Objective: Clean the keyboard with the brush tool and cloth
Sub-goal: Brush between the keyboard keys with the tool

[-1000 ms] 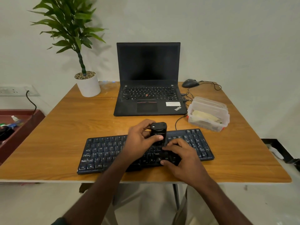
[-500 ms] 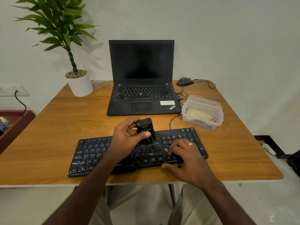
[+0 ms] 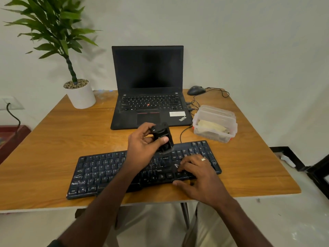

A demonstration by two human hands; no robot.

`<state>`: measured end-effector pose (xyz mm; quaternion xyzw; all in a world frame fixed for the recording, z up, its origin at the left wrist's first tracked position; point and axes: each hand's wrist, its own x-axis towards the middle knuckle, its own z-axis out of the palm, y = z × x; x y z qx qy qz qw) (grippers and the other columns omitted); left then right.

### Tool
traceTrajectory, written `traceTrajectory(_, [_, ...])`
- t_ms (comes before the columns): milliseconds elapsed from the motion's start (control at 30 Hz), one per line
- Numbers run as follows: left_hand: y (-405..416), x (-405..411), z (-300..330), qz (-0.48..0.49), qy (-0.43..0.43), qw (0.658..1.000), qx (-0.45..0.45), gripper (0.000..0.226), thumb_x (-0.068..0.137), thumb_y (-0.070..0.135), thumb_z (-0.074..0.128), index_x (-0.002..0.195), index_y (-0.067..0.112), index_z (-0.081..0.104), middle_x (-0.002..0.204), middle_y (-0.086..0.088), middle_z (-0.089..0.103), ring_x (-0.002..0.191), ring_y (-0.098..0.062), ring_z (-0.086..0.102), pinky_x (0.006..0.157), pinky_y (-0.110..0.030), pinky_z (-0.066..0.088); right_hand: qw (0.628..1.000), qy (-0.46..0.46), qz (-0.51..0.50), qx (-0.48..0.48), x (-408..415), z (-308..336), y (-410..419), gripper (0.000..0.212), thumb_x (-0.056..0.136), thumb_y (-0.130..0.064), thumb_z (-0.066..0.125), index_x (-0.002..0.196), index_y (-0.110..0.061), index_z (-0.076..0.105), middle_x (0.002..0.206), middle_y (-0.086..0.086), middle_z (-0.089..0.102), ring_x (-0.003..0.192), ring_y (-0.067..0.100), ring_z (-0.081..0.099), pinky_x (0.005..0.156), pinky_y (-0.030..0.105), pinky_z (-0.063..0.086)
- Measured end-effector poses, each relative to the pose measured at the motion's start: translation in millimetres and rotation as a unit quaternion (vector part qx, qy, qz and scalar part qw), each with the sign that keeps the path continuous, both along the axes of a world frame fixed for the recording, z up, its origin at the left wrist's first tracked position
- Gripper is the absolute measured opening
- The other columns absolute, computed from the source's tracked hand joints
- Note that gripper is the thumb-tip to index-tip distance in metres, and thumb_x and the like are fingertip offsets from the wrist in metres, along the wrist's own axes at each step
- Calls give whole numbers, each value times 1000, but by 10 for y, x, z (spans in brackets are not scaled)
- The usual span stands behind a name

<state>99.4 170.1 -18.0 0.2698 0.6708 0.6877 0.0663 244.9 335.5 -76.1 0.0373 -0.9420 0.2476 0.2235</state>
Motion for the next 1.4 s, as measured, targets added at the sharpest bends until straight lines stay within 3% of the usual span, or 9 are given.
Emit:
traceTrajectory(100, [-100,-29,-14,-51,-2,997,-55,32,81,0,78,108,7,64,113,-11,69,87,-25,76,72,-40,64,1000,15,10,9,65,31,141,38,82,-58,72,101,-24,71,110,-14,61,108,7,54,95,40,45])
traceTrajectory(233, [-18,-16,-31,-73,-9,996,-59,33,81,0,78,110,4,63,112,-12,70,87,-26,76,73,-42,64,999,21,-25,21,114,28,354,44,77,-62,74,102,-26,72,112,-15,63,112,5,55,100,49,42])
traceTrajectory(467, [453,199,-89,-87,-8,996,-24,35,81,1,79,108,16,65,113,-6,70,95,-24,75,73,-42,64,999,37,-11,-3,98,-20,402,44,74,-59,79,98,-22,75,111,-10,65,106,7,57,90,44,49])
traceTrajectory(633, [508,207,-83,-19,-28,999,42,33,82,0,77,110,9,62,110,-11,70,89,-29,75,74,-45,63,999,33,-6,15,105,-14,385,45,75,-59,80,98,-22,73,111,-8,63,106,10,57,91,45,48])
traceTrajectory(733, [347,92,19,-12,-21,999,22,32,83,0,76,111,6,61,111,-10,70,88,-27,76,70,-43,64,999,31,-10,9,119,-7,385,45,74,-59,80,99,-23,72,114,-8,60,110,11,53,91,44,48])
traceTrajectory(933, [382,132,3,-99,-16,993,-68,34,80,1,79,108,14,66,113,-3,70,93,-20,75,70,-35,63,999,30,-28,-1,130,-9,371,46,71,-61,80,98,-25,73,112,-5,52,110,18,46,84,41,49])
traceTrajectory(1133, [709,236,-96,-75,15,996,-34,33,81,4,80,108,15,65,110,-3,71,93,-19,75,72,-36,63,999,29,-30,-1,138,-24,378,46,71,-60,81,97,-23,74,102,-5,53,101,14,44,78,38,47])
traceTrajectory(1300, [594,214,-39,7,5,1000,17,29,85,1,75,108,12,61,107,-5,69,82,-16,76,66,-30,63,999,24,-21,-30,135,7,402,42,71,-57,83,98,-26,76,103,-8,53,102,15,46,81,38,47])
traceTrajectory(1400, [430,131,-24,-6,2,1000,18,29,84,-1,75,104,14,63,109,-5,70,86,-20,76,67,-35,63,999,4,-3,-43,181,19,484,38,74,-55,80,105,-32,77,107,-10,52,107,14,45,85,38,47])
